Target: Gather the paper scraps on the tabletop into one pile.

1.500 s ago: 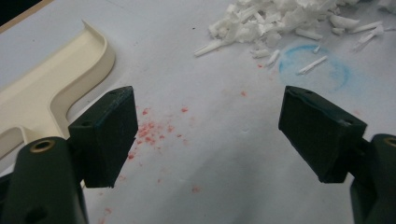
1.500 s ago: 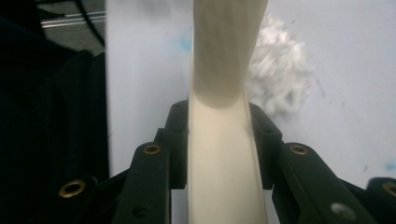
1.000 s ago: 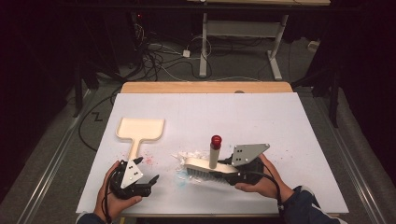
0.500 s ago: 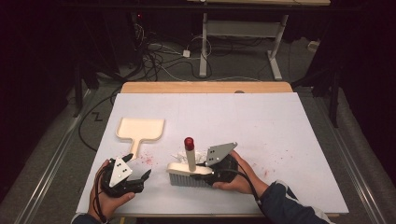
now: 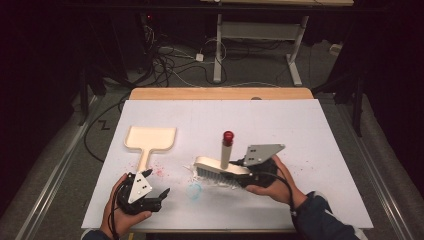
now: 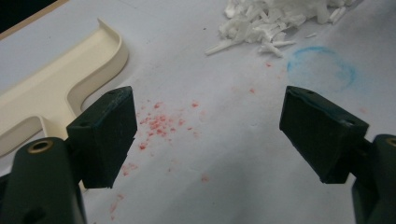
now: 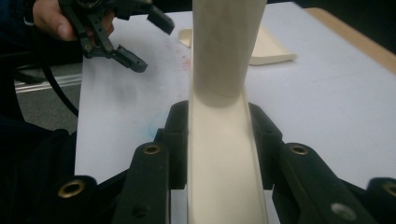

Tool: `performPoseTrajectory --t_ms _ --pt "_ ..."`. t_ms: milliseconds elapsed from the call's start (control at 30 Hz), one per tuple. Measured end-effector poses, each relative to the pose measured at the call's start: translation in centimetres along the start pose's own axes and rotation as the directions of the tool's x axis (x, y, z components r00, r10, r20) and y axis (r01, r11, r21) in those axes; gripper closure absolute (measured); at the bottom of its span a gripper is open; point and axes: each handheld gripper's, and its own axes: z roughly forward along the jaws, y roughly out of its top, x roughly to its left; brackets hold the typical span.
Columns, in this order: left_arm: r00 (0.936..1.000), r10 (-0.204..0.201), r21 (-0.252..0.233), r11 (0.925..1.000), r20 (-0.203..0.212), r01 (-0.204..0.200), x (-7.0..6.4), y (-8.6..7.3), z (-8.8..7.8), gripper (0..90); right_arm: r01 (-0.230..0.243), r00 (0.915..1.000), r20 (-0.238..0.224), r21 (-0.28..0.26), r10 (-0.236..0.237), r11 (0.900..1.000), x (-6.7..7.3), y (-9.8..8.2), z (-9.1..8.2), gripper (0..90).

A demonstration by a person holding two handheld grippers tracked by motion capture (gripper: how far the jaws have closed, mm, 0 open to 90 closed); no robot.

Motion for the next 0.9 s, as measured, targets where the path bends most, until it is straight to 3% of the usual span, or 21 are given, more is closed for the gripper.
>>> performPoseTrajectory --t_ms 200,400,467,567,667,900 --pt "1.0000 0.001 0.001 1.0000 0.001 -0.001 -0.1 0.1 0.0 18.3 -0.031 0.9967 0.075 -0.001 0.031 1.000 0.2 -1.8 -5.3 67.7" --pt "0.9999 0.011 0.009 0.9999 0.005 -0.011 -0.2 0.3 0.2 18.3 -0.063 0.9908 0.123 0.062 0.055 0.996 0.9 -4.6 -7.4 67.8" --pt "0.9999 0.014 0.014 0.9998 0.009 -0.014 -0.3 0.3 0.3 18.3 -0.083 0.9911 0.112 0.087 0.073 0.993 1.0 -5.3 -7.4 67.7" --pt "0.9997 0.018 0.019 0.9997 0.014 -0.018 -0.3 0.3 0.4 18.3 -0.064 0.9934 0.103 0.150 0.049 0.987 1.2 -6.0 -7.3 67.7" --pt "0.9997 0.016 0.020 0.9997 0.019 -0.016 -0.2 0.3 0.5 18.3 -0.074 0.9945 0.087 0.192 0.058 0.979 1.3 -6.4 -6.7 67.8" --pt "0.9995 0.021 0.023 0.9995 0.023 -0.022 -0.2 0.3 0.6 18.3 -0.055 0.9947 0.095 0.168 0.039 0.984 0.5 -5.2 -3.5 67.8"
